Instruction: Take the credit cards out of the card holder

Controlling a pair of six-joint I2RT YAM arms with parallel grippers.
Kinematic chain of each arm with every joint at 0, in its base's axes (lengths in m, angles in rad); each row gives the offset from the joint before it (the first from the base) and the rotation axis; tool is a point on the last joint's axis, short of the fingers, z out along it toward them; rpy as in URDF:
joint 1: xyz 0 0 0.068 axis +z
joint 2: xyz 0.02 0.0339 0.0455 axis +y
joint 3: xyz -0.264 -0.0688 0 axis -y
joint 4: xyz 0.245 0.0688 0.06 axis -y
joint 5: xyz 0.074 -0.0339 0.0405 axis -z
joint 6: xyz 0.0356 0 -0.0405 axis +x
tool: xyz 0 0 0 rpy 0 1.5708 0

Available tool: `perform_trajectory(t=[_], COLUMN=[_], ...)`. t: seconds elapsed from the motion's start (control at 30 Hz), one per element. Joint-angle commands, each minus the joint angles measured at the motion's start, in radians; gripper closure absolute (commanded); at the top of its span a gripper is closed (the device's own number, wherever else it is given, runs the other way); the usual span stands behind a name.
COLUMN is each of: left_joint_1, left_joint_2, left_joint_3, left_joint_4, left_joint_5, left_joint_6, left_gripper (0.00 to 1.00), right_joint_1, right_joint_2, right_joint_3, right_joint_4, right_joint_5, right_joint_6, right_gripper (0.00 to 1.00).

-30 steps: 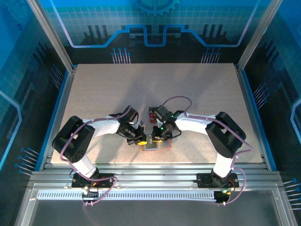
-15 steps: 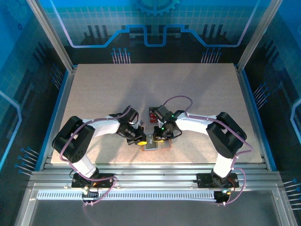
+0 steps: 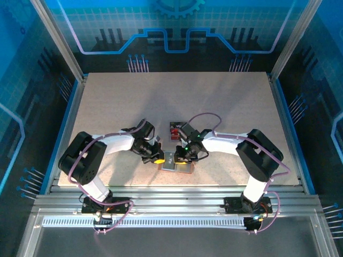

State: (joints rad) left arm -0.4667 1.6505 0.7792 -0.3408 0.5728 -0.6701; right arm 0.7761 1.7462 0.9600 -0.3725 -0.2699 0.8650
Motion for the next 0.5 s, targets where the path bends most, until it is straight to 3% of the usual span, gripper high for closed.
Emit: perform_trajectory(t=[0.0,0.47], left_joint_1=[0.003,0.002], left_joint_2=[-0.018,-0.054], left_joint_3=[0.014,0.016], left_joint_4=[-0.048,-0.017], left_joint_5=[0.003,0.019], left_joint_6=[0.028,0.001], left_gripper=[0.96,0.95], right_joint_1=[0.011,-0.034], right_joint_2=[-0.017,-0.007], right_joint_3=[-0.009,0.003], right_joint_4=[-0.011,-0.028], right_joint_5=[0.026,0.031], right_joint_6=[0.01,-0.052], right_gripper=[0.8,0.81])
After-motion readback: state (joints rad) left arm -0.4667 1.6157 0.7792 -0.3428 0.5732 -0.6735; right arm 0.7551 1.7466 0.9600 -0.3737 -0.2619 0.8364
